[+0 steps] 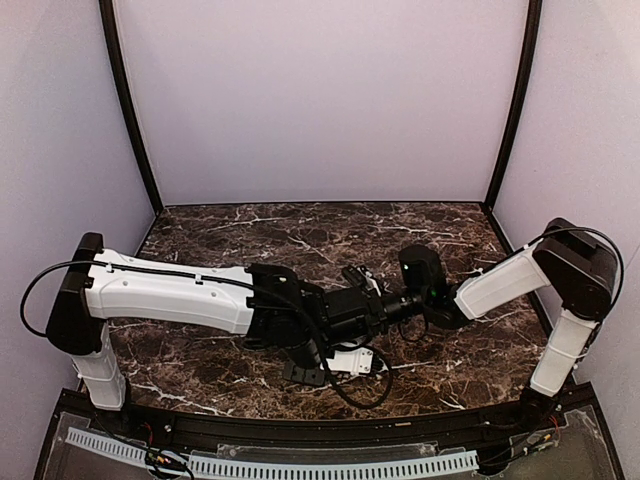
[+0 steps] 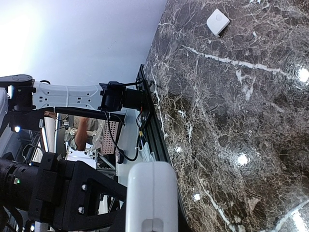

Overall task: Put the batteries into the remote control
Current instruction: Place the battery in the battery compartment, then pick up the battery from the battery compartment.

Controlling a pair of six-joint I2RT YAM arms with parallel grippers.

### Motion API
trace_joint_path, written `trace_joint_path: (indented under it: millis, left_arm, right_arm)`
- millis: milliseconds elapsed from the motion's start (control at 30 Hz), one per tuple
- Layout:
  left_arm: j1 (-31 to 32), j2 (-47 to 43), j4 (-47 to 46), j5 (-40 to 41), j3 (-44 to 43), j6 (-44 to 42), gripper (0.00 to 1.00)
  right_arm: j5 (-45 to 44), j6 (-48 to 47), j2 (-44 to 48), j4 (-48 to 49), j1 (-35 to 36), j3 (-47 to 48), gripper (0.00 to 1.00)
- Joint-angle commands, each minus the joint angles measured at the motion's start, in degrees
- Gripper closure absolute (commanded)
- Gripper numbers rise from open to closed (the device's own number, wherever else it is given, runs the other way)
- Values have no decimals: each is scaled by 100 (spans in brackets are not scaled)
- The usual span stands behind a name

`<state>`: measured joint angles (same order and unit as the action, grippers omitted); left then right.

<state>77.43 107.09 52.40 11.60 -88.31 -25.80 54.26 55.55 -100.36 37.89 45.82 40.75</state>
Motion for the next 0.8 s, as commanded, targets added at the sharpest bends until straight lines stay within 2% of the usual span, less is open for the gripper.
trace_joint_path:
  millis: [0, 167, 367, 767]
  left_arm:
    - [28, -40, 123, 86, 7, -38, 70]
    - [35, -68, 63, 164, -27, -26, 65]
    - [33, -199, 46, 388, -63, 7, 53]
    - [35, -684, -278, 589, -75, 0, 46]
  right_arm:
    - [145, 107, -79, 410, 58, 83, 100]
    - [185, 187, -110, 592, 65, 49, 100]
    - [188, 227, -159, 720, 59, -20, 100]
    - [151, 290, -179, 982, 58, -194, 100]
